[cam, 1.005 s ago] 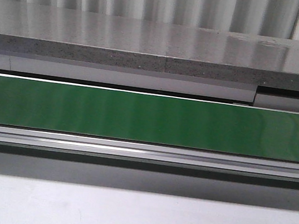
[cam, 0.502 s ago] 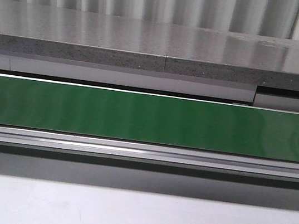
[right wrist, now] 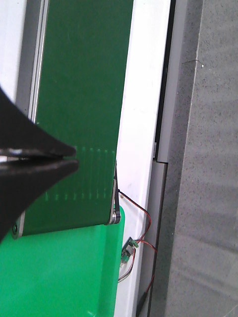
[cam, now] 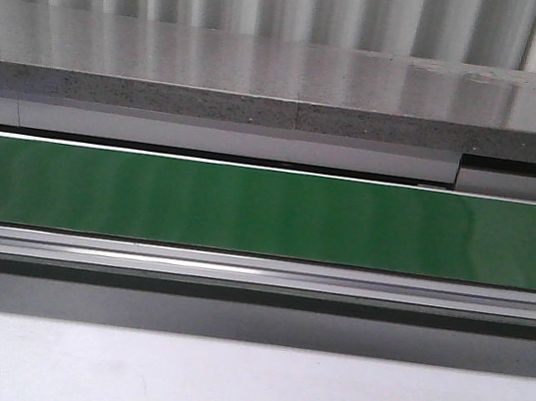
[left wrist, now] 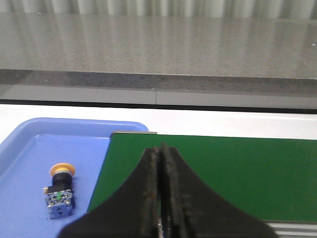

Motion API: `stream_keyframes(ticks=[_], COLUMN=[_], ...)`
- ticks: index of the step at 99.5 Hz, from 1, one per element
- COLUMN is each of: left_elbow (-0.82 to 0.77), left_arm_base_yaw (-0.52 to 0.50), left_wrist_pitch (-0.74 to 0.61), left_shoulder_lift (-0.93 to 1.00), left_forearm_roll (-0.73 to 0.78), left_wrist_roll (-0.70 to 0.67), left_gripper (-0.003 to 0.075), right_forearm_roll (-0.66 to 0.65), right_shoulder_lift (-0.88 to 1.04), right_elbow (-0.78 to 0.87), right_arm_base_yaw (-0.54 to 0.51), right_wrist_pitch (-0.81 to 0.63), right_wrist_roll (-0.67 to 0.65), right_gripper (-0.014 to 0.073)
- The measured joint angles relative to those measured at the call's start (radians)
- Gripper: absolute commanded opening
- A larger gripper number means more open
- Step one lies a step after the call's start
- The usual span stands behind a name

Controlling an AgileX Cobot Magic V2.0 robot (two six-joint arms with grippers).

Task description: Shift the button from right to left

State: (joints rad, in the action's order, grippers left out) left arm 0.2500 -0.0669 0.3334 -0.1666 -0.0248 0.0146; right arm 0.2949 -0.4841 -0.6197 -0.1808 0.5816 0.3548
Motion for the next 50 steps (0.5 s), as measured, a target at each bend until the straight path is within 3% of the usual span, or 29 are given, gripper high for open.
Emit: stream_keyframes(ticks=[15,50], left_elbow=[-0.105,-0.248], left_arm_base_yaw=[0.000,0.000], left_wrist_pitch=[-0.085,-0.207], left_shoulder_lift=[0.089,0.171], left_forearm_roll=[0.108,0.130], left_wrist_roll=[-0.125,-0.148], left_gripper=[-0.0020,-0.0020], right_forearm_roll=[0.000,0.000], right_shoulder_lift=[0.000,0.000], right_elbow=[0.000,0.000], right_arm_base_yaw=[0.000,0.000], right_wrist_pitch=[0.000,0.000], right_wrist_roll=[0.000,0.000], right_gripper=[-0.0068,-0.0068])
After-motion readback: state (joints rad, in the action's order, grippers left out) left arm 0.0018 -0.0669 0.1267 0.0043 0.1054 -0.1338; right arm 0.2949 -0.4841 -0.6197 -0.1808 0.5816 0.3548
